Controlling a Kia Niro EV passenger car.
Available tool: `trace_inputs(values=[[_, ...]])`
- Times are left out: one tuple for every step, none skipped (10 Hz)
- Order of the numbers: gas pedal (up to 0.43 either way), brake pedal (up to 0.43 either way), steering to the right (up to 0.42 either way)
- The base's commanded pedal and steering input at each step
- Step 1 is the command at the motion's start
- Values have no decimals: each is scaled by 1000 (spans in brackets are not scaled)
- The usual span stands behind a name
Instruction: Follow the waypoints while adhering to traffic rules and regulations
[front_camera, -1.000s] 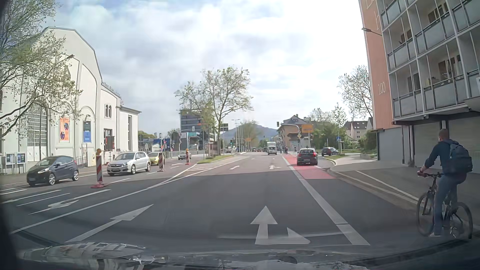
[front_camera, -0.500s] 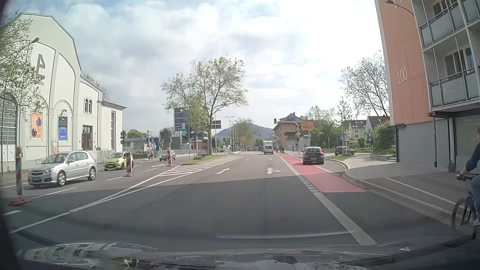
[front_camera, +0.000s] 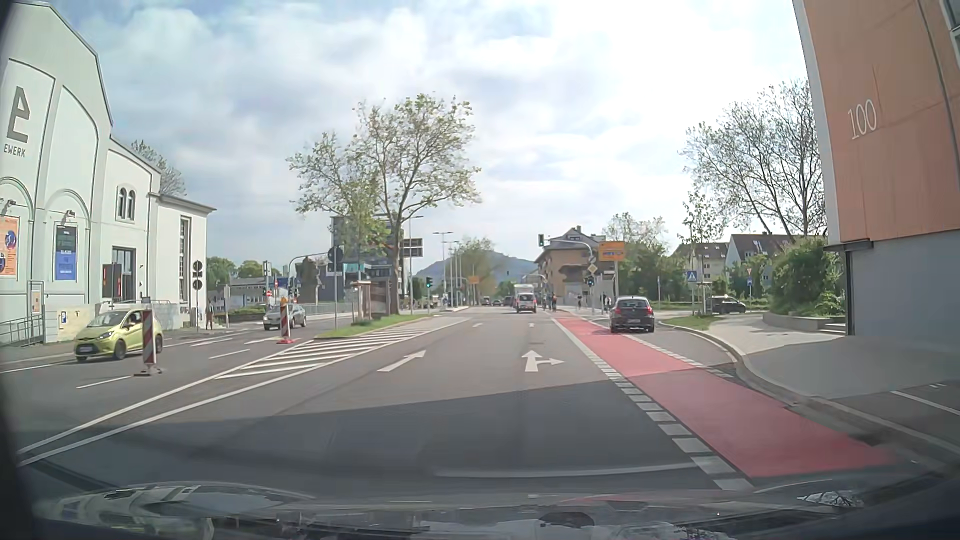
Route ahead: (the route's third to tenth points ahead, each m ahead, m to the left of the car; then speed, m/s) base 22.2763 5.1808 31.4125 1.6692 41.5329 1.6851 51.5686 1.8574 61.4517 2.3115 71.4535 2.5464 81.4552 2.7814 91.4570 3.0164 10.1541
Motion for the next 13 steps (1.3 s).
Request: trace_inputs(values=[[138, 0, 10], [130, 0, 9], [130, 0, 8], [130, 0, 8], [130, 0, 7], [118, 0, 6], [98, 0, 6], [67, 0, 6], [28, 0, 6], [0, 0, 6], [0, 0, 6], [0, 0, 6], [0, 0, 6]])
